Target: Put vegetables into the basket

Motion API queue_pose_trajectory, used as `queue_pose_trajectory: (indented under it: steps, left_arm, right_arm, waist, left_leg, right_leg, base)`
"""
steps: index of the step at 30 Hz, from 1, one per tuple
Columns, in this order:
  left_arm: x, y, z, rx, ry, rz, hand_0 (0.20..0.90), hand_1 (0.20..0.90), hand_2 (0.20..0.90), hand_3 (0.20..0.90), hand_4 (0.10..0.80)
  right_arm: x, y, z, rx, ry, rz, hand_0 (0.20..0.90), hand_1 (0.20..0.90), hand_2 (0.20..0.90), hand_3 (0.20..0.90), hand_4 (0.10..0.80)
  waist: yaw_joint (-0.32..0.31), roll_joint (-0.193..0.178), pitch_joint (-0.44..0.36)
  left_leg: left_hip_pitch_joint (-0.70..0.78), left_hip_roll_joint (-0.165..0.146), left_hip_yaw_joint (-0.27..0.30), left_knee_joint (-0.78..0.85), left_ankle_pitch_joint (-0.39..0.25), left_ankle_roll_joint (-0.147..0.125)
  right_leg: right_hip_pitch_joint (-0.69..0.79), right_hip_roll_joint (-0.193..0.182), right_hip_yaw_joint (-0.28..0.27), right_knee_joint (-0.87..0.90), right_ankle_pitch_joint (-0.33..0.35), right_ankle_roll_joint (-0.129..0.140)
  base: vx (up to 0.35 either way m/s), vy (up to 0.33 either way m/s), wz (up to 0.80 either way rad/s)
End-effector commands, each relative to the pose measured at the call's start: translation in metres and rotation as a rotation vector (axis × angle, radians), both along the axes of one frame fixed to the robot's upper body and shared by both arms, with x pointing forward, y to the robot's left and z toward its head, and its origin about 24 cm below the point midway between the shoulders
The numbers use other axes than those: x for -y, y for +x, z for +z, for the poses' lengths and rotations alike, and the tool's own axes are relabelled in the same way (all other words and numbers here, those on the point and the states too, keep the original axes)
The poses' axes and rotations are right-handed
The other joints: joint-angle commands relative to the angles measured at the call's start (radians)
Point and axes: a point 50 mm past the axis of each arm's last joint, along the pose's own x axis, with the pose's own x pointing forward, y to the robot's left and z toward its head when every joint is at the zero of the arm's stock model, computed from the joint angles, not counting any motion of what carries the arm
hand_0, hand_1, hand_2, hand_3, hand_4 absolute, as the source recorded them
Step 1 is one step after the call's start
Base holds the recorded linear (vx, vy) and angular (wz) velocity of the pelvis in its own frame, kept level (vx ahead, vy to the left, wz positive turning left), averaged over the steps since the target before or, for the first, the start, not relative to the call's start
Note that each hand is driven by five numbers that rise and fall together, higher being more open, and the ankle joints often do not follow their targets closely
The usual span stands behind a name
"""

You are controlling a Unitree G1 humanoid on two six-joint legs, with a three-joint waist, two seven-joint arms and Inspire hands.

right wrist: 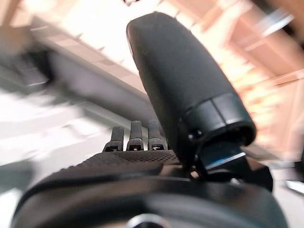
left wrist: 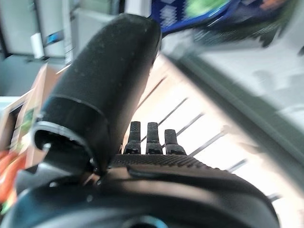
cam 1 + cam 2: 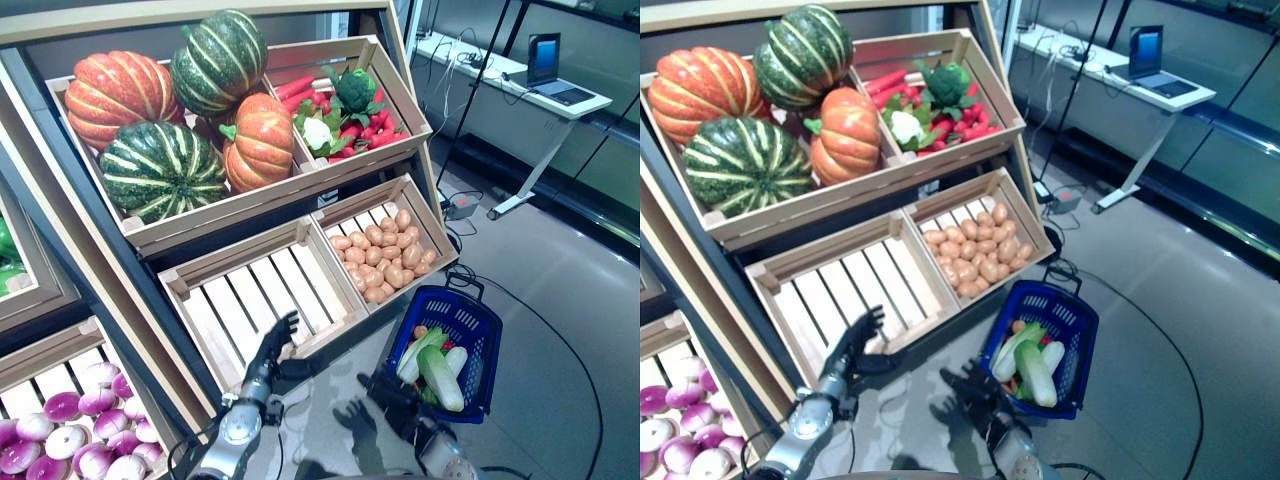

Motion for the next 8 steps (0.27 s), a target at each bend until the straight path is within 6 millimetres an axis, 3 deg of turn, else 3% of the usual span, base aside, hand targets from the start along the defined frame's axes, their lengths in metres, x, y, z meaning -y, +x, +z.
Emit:
queue_pose_trajectory:
  steps: [1,8]
  left_arm:
    - [0.021,0.023,0.011,0.078,-0.046,-0.082,0.9,0.9,0.9,0.9,0.8]
    - [0.033,0.015,-0.009,-0.043,-0.021,-0.171,0.9,0.9,0.9,0.9,0.8]
  right_arm:
    - [-0.023,0.018,0.006,-0.049,0.182,-0.051,0.9,0.9,0.9,0.9,0.8]
    - [-0.035,0.012,-0.003,-0.081,0.171,0.033,0.9,0.9,0.9,0.9,0.8]
  waist:
    - [-0.014,0.025,0.04]
    - [0.021,0.039,0.03]
  left_leg:
    - [-0.071,-0.052,-0.027,-0.029,0.055,0.073]
    - [-0.078,-0.071,-0.07,-0.039,0.055,0.072]
  right_leg:
    - [0.003,0.037,0.017,-0.01,0.018,-0.068]
    - [0.022,0.028,-0.016,-0.028,0.014,-0.065]
  base:
    - [-0.036,0.032,-0.07]
    - [-0.001,0.024,0.15]
